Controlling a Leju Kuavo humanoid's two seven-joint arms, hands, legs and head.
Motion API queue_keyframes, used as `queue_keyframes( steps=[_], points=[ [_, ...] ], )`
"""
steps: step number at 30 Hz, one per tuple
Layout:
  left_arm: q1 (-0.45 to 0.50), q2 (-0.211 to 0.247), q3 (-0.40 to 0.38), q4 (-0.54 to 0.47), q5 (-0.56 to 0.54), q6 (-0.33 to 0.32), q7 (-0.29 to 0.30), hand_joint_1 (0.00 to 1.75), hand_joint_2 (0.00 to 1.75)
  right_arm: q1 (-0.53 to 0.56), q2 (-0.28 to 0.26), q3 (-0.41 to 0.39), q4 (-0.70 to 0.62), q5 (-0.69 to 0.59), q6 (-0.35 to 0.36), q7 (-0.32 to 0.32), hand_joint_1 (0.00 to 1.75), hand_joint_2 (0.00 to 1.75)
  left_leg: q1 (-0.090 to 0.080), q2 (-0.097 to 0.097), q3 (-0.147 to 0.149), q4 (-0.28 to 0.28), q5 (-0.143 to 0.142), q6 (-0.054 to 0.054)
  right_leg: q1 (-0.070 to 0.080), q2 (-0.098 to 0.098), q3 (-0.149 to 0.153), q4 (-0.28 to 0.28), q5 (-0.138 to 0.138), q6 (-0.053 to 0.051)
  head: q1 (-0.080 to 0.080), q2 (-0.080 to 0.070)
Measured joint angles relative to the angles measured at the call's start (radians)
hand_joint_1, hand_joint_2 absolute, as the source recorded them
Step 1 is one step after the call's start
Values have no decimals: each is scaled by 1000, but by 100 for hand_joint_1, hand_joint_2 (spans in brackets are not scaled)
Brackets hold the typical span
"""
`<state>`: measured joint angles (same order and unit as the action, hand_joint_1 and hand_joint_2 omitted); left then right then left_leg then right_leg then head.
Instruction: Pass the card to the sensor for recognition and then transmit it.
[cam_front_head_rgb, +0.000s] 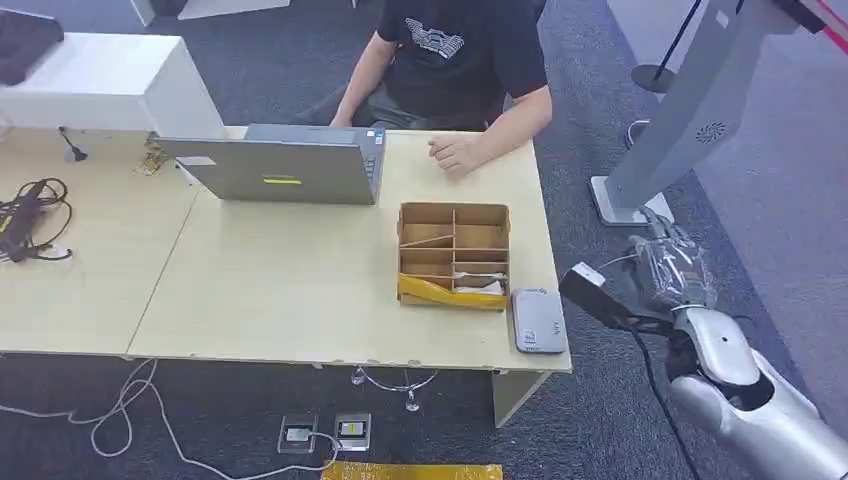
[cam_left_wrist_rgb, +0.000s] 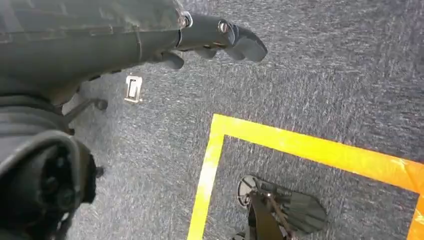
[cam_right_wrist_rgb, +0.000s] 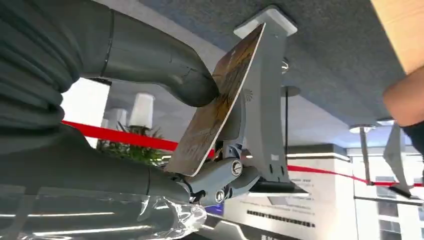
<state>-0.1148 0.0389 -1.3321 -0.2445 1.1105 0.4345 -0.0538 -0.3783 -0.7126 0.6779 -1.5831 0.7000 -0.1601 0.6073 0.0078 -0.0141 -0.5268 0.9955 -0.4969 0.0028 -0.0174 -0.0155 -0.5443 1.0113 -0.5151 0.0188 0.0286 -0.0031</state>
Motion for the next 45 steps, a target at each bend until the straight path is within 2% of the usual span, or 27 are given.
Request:
queue_keyframes(
  steps=[4, 8, 20, 22, 26, 33, 45],
  points=[
    [0, 3, -2, 0, -16, -10, 1, 0, 0, 59, -23, -9, -21, -19, -60, -8, 175, 175, 0, 0, 0, 0, 0, 0, 0, 0, 0, 0, 0, 0, 0, 0],
    [-2, 7, -2, 0, -35, -16, 2, 0, 0, 89, -22, 6, -21, -26, -68, -14, 175, 175, 0, 1, 0, 0, 0, 0, 0, 0, 0, 0, 0, 0, 0, 0],
    [-2, 13, -5, 0, -46, -16, 4, 0, 0, 80, 6, 79, 6, -89, -100, -35, 175, 175, 0, 0, -1, 0, 0, 0, 0, 0, 0, 0, 0, 0, 0, 0],
    [-3, 14, -7, 0, -47, -18, 19, 0, 0, 72, 10, 88, 14, -100, -107, -39, 175, 175, 0, 0, -1, 0, 0, 0, 0, 0, 0, 0, 0, 0, 0, 0],
    [-4, 16, -8, 0, -51, -21, 45, 0, 0, 45, 31, 121, 46, -117, -112, -66, 175, 175, 0, 0, -1, 0, 0, 0, 0, 0, 0, 0, 0, 0, 0, 0],
    [-5, 16, -11, -1, -64, -21, 49, 0, 0, -7, 73, 177, 108, -138, -158, -85, 175, 175, 1, 0, -1, 0, 0, 0, 0, 0, 0, 0, 0, 0, 0, 0],
    [-5, 19, -17, -2, -66, -23, 68, 0, 0, -33, 122, 243, 175, -179, -213, -109, 175, 175, 0, 0, -1, 0, 0, 0, 0, 0, 0, 0, 0, 0, 0, 0]
  ],
)
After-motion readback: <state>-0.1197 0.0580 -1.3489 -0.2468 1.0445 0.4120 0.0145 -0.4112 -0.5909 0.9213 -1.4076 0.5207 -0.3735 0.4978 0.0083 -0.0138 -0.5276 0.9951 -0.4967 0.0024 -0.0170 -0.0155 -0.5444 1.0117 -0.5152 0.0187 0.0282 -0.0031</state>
